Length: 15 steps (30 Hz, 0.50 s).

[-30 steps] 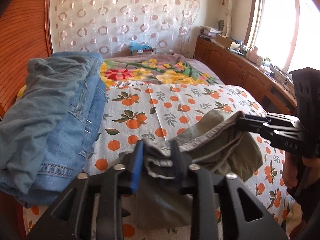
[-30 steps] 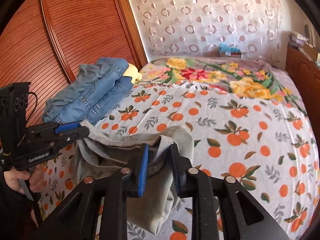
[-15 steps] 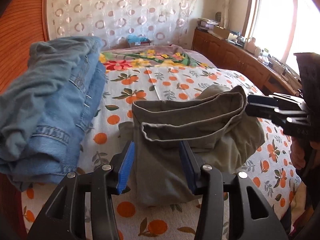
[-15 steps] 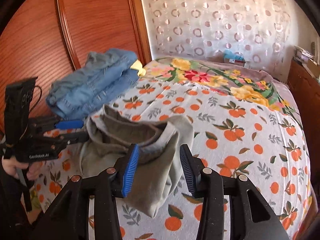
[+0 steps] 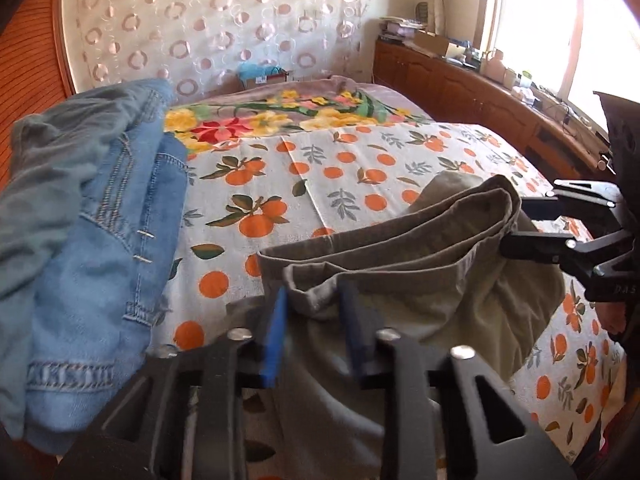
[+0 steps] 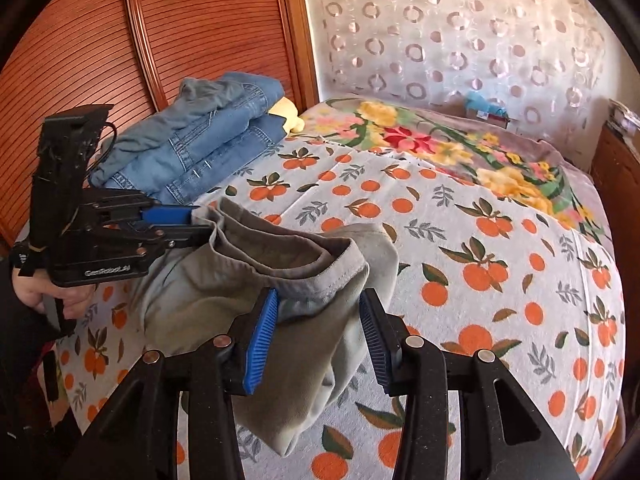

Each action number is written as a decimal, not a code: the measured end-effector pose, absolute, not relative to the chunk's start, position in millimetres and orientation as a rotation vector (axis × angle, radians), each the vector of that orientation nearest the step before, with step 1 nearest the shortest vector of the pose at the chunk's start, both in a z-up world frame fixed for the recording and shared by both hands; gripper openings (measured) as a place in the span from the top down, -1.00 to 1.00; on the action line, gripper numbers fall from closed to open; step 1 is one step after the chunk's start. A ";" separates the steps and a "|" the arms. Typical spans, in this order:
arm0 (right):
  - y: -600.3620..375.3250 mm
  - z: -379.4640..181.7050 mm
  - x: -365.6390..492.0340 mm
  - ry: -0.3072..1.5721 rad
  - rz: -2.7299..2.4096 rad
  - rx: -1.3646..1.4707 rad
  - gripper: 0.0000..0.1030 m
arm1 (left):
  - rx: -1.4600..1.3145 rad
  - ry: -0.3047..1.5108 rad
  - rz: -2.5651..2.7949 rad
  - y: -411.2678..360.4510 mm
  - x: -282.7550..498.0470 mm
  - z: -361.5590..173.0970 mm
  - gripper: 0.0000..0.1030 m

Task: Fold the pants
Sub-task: 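Fold the hem end over toward the waistband with both tools and release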

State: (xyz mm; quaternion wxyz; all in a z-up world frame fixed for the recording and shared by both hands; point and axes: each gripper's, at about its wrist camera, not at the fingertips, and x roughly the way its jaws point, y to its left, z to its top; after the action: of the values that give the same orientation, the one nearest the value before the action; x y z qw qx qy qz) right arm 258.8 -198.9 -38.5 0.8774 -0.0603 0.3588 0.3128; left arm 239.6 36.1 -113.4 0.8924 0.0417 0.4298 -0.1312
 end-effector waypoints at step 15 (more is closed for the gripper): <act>-201.2 -44.3 263.7 0.689 0.543 -0.055 0.77 | 0.038 0.753 -0.205 39.8 241.2 -79.9 0.85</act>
State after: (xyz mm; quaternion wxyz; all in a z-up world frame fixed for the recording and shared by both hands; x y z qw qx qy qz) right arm 263.7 -201.2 -44.3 0.9050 -0.0268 0.3335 0.2627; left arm 241.2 39.8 -79.9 0.9247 0.0187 0.3670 -0.0998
